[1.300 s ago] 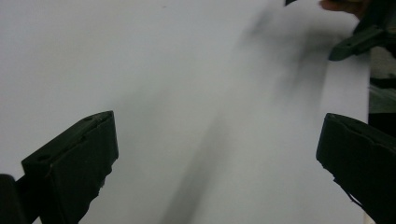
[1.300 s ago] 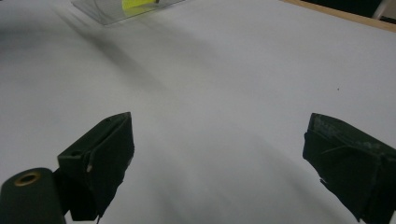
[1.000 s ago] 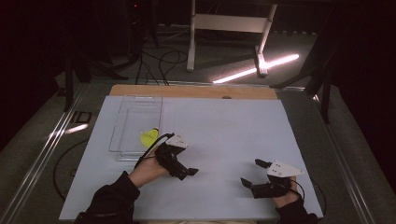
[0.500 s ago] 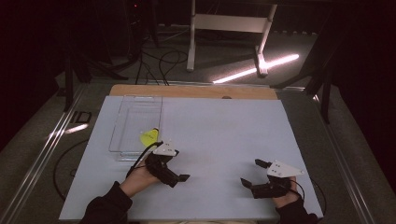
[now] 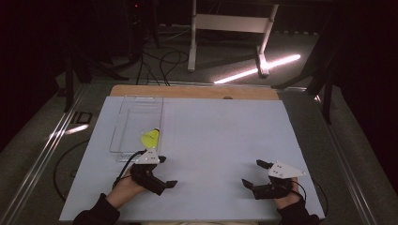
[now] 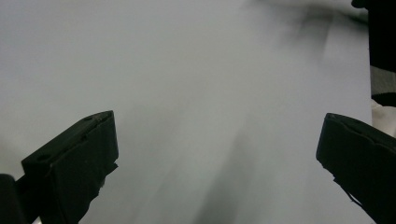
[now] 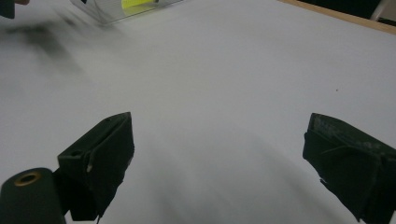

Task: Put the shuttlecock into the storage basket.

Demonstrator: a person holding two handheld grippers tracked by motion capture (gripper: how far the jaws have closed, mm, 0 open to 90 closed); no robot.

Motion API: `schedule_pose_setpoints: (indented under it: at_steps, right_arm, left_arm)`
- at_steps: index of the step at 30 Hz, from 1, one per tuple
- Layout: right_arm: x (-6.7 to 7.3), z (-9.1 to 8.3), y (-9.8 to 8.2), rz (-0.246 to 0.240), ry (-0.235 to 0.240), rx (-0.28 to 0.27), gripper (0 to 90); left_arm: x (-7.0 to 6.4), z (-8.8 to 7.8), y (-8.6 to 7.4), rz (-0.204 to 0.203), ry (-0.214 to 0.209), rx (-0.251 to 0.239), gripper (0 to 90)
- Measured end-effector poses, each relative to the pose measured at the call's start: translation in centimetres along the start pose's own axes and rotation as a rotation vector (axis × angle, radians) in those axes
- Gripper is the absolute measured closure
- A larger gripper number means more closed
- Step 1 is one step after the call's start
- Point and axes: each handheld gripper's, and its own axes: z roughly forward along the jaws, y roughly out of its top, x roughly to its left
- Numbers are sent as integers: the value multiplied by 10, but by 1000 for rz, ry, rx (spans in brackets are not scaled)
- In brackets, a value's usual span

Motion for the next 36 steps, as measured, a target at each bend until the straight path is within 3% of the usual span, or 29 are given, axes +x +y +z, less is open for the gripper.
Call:
schedule_pose_setpoints:
  at_steps: [4, 9, 15, 21, 29, 32, 36]
  right_arm:
    - [0, 0, 0, 0, -1, 1, 89]
    - [0, 0, 0, -3, -2, 0, 89]
    - [0, 0, 0, -3, -2, 2, 89]
    - [0, 1, 0, -2, -1, 3, 89]
    - [-1, -1, 0, 1, -7, 2, 89]
    - [-1, -2, 0, 5, -9, 0, 89]
    - [-1, -1, 0, 0, -6, 2, 89]
  left_arm:
    - [2, -11, -9, -16, 30, -26, 0]
    - [6, -22, -21, -46, 35, -77, 0]
    - [6, -29, -31, -82, 63, -96, 0]
    - [6, -34, -39, -123, 156, -137, 0]
    - [1, -37, -47, -112, 298, -144, 0]
    - [1, -38, -51, -134, 288, -161, 0]
    - [1, -35, -52, -133, 291, -149, 0]
